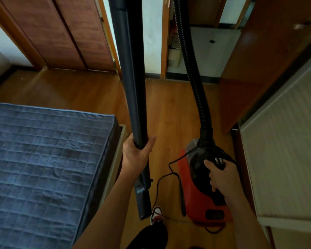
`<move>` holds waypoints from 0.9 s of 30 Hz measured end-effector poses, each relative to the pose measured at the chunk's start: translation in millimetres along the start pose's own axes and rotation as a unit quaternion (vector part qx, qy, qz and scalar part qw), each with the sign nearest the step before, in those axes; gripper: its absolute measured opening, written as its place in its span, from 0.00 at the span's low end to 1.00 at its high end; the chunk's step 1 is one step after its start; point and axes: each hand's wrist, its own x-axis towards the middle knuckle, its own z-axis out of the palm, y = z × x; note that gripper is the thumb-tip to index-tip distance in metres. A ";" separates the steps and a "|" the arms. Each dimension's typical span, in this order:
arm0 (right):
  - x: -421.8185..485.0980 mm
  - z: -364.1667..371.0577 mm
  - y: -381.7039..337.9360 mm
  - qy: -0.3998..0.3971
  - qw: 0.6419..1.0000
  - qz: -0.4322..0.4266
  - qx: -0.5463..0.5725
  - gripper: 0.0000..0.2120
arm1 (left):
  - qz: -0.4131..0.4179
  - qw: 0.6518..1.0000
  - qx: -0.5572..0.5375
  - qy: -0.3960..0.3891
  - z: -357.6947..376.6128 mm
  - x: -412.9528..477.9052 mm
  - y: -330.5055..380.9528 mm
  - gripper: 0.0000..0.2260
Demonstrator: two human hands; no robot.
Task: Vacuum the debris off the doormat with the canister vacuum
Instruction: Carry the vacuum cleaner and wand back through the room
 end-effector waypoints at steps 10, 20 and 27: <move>110.5 25.8 -76.9 0.001 1.000 -0.023 0.003 0.19 | -0.001 1.000 -0.024 0.015 44.6 130.9 -8.0 0.15; 256.4 30.9 -143.2 -0.021 0.999 -0.016 -0.019 0.17 | -0.019 0.998 -0.002 0.056 111.4 246.6 -21.0 0.11; 385.7 38.1 -211.2 -0.096 0.991 -0.045 -0.082 0.16 | -0.042 0.994 0.028 0.098 185.6 341.1 -18.9 0.09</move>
